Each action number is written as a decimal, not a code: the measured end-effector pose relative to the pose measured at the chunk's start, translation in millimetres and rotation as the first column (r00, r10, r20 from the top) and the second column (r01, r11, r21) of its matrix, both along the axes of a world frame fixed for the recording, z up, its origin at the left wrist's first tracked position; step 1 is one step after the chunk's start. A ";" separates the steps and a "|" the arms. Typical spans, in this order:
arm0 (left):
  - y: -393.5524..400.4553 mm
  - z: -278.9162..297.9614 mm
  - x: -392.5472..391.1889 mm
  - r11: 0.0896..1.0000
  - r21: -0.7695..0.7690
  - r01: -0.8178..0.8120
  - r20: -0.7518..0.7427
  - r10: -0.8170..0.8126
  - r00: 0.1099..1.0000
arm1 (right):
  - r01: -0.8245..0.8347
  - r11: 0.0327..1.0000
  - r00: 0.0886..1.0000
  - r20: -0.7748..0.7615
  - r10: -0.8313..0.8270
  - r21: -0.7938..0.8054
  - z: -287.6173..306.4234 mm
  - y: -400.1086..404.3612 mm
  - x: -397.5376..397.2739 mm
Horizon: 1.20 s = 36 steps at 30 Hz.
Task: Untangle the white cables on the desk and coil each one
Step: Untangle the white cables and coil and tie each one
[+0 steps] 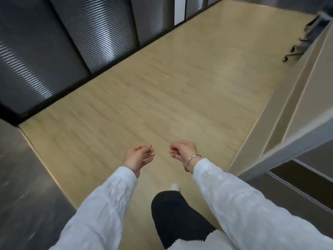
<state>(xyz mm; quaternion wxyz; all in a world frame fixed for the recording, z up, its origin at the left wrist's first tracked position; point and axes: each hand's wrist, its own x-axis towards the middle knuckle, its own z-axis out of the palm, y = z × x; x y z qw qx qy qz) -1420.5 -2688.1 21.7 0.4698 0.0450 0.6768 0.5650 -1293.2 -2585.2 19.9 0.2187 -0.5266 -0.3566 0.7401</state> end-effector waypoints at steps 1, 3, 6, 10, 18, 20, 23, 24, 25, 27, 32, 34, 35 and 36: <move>33.7 -1.1 -16.8 1.000 0.005 0.016 0.004 -0.016 1.000 | 0.016 1.000 1.000 0.001 -0.016 -0.001 -0.2 30.5 -15.1; 83.4 1.7 -40.3 0.999 0.007 0.036 0.002 -0.036 0.999 | 0.029 1.000 1.000 -0.008 -0.029 0.008 3.3 74.9 -36.2; 180.9 6.5 -82.5 0.995 0.025 0.093 0.013 -0.094 0.996 | 0.080 0.997 0.997 -0.025 -0.079 0.000 8.9 161.3 -72.4; 280.1 15.8 -121.9 0.990 0.029 0.135 0.012 -0.135 0.991 | 0.159 0.987 0.987 -0.028 -0.159 0.001 17.9 252.2 -104.8; 530.1 5.8 -205.6 0.947 0.037 0.318 0.008 -0.319 0.948 | 0.337 0.941 0.942 -0.031 -0.336 0.040 15.3 486.0 -175.2; 594.3 9.7 -221.7 0.929 0.039 0.369 0.005 -0.369 0.929 | 0.402 0.915 0.916 -0.037 -0.400 0.038 16.1 542.7 -191.4; 691.3 21.8 -243.1 0.890 0.043 0.455 -0.021 -0.454 0.891 | 0.474 0.880 0.880 -0.037 -0.473 0.038 25.3 623.6 -211.7; 723.2 26.2 -248.3 0.876 0.053 0.479 -0.026 -0.478 0.878 | 0.493 0.869 0.870 -0.044 -0.491 0.045 29.3 649.1 -216.4; 758.3 31.5 -252.0 0.865 0.054 0.499 -0.029 -0.499 0.866 | 0.520 0.853 0.854 -0.052 -0.518 0.050 33.7 678.0 -219.8; 818.6 38.7 -254.7 0.839 0.049 0.542 -0.038 -0.541 0.840 | 0.566 0.822 0.825 -0.051 -0.564 0.060 41.3 728.3 -220.3; 954.7 44.3 -236.6 0.762 0.069 0.644 -0.024 -0.644 0.765 | 0.669 0.740 0.743 -0.045 -0.667 0.075 44.5 848.2 -205.3; 1016.1 40.5 -223.5 0.735 0.073 0.675 -0.017 -0.675 0.737 | 0.704 0.706 0.710 -0.041 -0.703 0.072 41.7 905.2 -193.7; 1038.8 40.3 -218.2 0.727 0.072 0.682 -0.014 -0.683 0.730 | 0.715 0.695 0.698 -0.039 -0.715 0.077 41.9 926.4 -188.3; 1070.3 38.1 -211.0 0.720 0.077 0.690 -0.015 -0.691 0.723 | 0.726 0.682 0.686 -0.038 -0.726 0.086 40.5 956.7 -181.3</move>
